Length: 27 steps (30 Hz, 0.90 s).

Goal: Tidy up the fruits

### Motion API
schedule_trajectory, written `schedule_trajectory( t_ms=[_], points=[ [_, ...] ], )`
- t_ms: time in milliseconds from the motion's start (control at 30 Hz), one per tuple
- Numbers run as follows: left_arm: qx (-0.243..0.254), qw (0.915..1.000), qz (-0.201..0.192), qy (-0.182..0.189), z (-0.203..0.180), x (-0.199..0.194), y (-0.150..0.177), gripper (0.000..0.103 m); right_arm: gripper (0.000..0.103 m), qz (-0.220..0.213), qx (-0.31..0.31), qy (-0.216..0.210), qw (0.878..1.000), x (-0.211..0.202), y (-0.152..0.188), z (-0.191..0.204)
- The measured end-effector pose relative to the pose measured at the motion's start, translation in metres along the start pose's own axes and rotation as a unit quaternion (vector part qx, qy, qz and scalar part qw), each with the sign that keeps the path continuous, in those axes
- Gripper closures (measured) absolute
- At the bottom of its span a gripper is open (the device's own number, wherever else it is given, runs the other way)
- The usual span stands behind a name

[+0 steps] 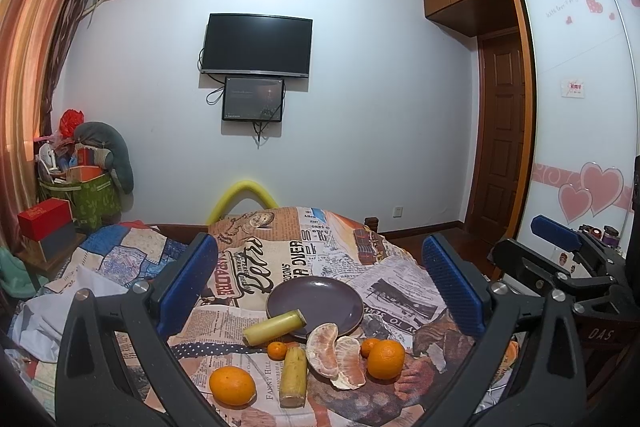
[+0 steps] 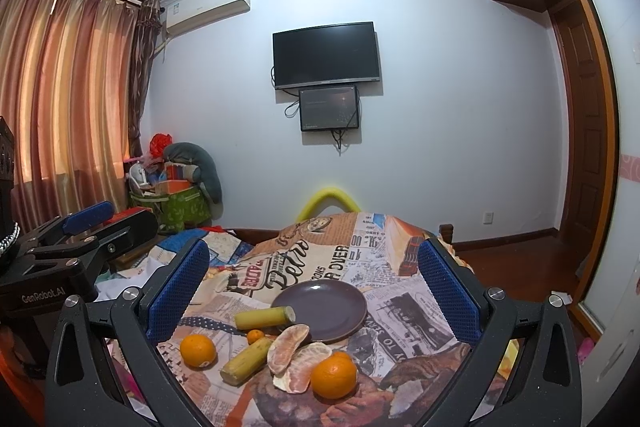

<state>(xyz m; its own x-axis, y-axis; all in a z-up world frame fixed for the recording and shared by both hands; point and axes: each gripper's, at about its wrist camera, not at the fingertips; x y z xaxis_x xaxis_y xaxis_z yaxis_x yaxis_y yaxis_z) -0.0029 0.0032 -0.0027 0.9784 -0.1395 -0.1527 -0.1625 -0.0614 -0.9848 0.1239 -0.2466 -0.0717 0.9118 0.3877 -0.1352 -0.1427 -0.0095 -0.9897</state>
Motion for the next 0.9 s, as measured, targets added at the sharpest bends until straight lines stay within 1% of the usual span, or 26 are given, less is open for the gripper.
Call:
schedule_trajectory(
  t_ms=[300,467,600,700,900],
  points=[
    [-0.002,1.0000,0.000,0.000,0.001,0.001,0.001,0.000,0.000,0.001,0.000,0.002,1.000,0.000,0.001,0.000],
    [-0.002,0.9999,0.012,-0.001,0.007,0.006,0.004,0.000,0.000,0.012,-0.004,0.006,1.000,0.008,0.004,0.000],
    [-0.003,0.9993,0.037,-0.006,0.018,0.020,0.011,0.000,0.000,0.031,-0.009,0.015,0.999,0.020,0.013,-0.003],
    [-0.005,0.9980,0.061,-0.019,0.031,0.031,0.020,0.000,0.000,0.050,-0.015,0.025,0.998,0.030,0.023,-0.007],
    [-0.004,0.9924,0.114,-0.045,0.060,0.059,0.045,0.000,0.000,0.113,-0.030,0.033,0.993,0.061,0.051,-0.014]
  ],
)
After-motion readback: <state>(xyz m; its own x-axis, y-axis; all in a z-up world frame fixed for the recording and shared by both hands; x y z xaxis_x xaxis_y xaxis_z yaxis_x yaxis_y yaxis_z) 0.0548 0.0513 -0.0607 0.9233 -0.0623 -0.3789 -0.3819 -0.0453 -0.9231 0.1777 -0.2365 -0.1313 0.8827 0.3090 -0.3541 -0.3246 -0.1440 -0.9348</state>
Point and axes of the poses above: each gripper's, at about its wrist camera, not at the fingertips, and x roughly the way its jaws point, z to its left, y to its underside, and after that the axes turned 7 degrees about y, right-handed
